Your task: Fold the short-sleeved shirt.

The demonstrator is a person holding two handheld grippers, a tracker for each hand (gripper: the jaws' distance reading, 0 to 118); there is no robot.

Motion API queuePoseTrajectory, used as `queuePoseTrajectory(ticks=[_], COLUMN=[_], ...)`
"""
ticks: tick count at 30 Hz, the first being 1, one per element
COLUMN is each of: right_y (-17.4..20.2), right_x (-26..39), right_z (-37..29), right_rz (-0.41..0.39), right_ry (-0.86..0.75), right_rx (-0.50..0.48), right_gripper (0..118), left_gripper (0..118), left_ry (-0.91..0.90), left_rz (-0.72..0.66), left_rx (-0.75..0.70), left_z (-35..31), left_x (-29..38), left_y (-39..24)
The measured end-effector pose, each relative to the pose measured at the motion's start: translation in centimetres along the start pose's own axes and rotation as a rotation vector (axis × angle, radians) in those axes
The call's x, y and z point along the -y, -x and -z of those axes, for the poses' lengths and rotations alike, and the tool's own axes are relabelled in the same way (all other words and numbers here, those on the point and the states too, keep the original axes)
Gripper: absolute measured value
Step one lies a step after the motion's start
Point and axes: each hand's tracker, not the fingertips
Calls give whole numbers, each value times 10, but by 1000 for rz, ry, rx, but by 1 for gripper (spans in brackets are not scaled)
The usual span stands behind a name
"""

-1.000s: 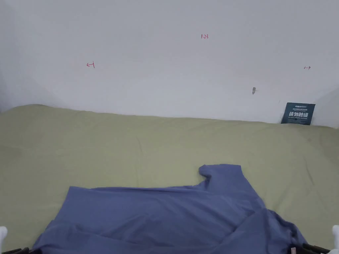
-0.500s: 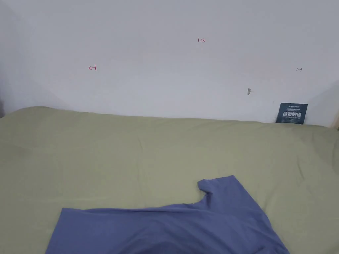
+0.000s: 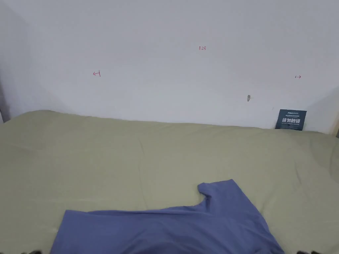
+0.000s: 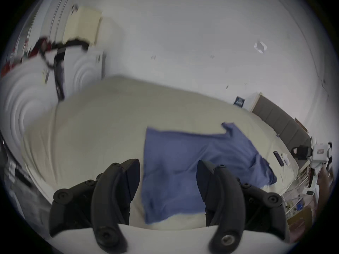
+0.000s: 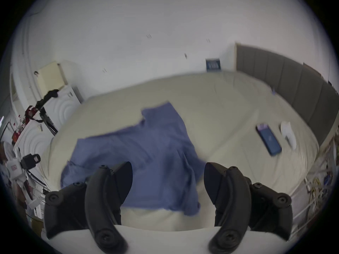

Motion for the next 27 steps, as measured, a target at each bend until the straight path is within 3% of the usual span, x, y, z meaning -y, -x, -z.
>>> queuePoseTrajectory(ticks=[2, 6, 8, 9, 10, 11, 12, 18, 24, 26, 27], right_y=[27, 81, 104, 112, 122, 129, 136, 158, 159, 155, 153], right_x=[-10, -8, 2, 9, 16, 22, 30, 58, 52, 48, 44], right_z=[-7, -4, -2, 2, 3, 6, 6, 13, 21, 24, 28], right_rz=[-54, -176, -196, -196, -196, -193, -188, -239, -235, -224, -214], right_ry=[-62, -130, -124, -121, -123, -118, -122, -68, -67, -67, -64], right_rx=[3, 19, 23, 25, 23, 27, 42, -11, -42, -58, -67], right_gripper=[87, 83, 46, 35, 35, 1, 1, 1, 1, 1, 1], left_gripper=[69, 68, 50, 42, 42, 13, 0, 0, 1, 36, 69], left_ry=[-53, -97, -130, -124, -121, -112, -103, -54, -15, 14, 43], left_rz=[41, 142, 169, 183, 214, 236, 249, 269, 159, 119, 40], left_rx=[45, -42, -84, -90, -74, -53, -58, -22, 16, 23, 4], left_z=[4, 14, 14, 15, 15, 15, 15, 8, 27, 44, 58], left_x=[-14, -24, -16, -9, -2, 5, 13, 52, 34, 11, -2], left_y=[-23, -96, -133, -149, -162, -172, -180, -201, -167, -143, -125])
